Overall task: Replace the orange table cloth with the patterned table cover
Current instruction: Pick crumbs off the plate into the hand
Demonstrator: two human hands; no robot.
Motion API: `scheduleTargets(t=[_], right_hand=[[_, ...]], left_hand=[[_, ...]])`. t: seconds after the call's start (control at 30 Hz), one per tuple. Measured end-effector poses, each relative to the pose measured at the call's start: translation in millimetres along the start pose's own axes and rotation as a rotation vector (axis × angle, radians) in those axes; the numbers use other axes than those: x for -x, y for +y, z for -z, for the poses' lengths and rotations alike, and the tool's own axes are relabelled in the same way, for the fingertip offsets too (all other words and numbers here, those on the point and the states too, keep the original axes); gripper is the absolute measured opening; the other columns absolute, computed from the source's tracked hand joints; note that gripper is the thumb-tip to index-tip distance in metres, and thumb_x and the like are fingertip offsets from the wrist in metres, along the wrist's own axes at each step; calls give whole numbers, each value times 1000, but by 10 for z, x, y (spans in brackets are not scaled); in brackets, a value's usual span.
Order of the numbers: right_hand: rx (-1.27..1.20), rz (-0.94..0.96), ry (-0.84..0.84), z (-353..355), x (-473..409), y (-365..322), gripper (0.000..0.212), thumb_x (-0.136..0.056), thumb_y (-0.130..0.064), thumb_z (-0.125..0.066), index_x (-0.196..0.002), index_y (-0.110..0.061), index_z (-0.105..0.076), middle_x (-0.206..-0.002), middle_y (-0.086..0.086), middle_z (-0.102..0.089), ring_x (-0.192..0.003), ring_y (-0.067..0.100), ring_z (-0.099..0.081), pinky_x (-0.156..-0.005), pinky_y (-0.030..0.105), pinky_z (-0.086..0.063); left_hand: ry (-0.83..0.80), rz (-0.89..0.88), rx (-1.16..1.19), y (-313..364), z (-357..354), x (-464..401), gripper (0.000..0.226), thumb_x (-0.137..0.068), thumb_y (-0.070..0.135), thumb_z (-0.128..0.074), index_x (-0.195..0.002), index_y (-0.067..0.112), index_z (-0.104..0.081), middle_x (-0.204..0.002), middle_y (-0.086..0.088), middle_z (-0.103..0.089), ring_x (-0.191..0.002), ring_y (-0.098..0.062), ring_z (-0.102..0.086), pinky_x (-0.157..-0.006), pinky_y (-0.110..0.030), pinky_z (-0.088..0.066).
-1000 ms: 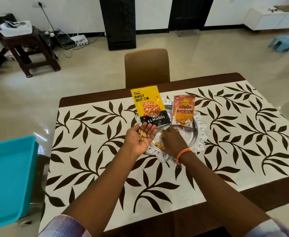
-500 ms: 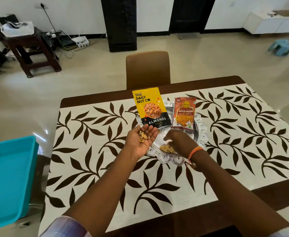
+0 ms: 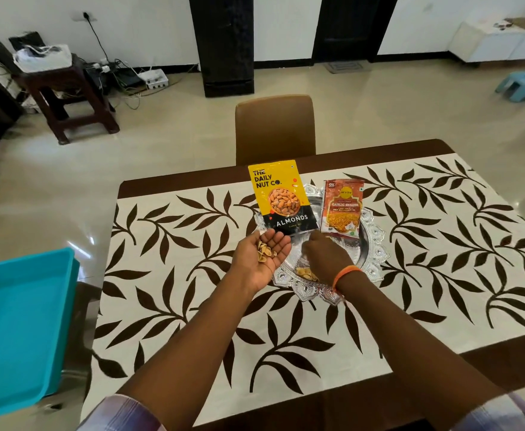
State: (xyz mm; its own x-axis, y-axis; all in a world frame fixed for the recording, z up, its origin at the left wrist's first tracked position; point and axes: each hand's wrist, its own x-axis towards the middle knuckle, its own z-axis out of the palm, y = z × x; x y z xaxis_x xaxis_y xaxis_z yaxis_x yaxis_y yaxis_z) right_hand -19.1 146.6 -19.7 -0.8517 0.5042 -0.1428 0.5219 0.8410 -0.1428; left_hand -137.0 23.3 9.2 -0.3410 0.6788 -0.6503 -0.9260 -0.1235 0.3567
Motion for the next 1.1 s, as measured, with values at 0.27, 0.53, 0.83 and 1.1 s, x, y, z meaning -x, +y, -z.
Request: scheduleTargets(t=[0.27,0.53,0.83,1.1], right_hand=[[-215,-143,-143,282,216,454,17,-70,-3,-78,-84,-11,-74,-95,1,-67,-92,18,-60,-87,34,-50],[-187,-107,-200,23,63,175,27,-81,-8,-66,-108,-8,-70,-106,13,-68,-100,28,-63,-81,22,-42],[-72,273,-251,53,87,164,67,-75,15,-61,-132,-21,-57,-127,13,-52,-113,31,-51,-93,41,-48],[246,475,-58,99,173,-49,29,-92,-15,-58,-121,-16,-60,-112,17,-57,-94,35,-58,-63,40,-55]], left_hand=[[-12,27,-15,-98,-38,-75,44,-105,29,-33,-87,3,-63,-75,-16,-72,-68,-27,-73,-71,-40,-56],[-2,40,-22,-160,19,-124,47,-106,31,-31,-87,3,-63,-77,-16,-72,-73,-27,-74,-75,-39,-58],[3,36,7,-139,44,-123,48,-106,30,-31,-88,1,-64,-80,-19,-72,-72,-29,-73,-81,-41,-55],[20,9,52,-195,10,-138,46,-106,30,-30,-90,0,-62,-77,-20,-72,-68,-30,-74,-79,-42,-55]])
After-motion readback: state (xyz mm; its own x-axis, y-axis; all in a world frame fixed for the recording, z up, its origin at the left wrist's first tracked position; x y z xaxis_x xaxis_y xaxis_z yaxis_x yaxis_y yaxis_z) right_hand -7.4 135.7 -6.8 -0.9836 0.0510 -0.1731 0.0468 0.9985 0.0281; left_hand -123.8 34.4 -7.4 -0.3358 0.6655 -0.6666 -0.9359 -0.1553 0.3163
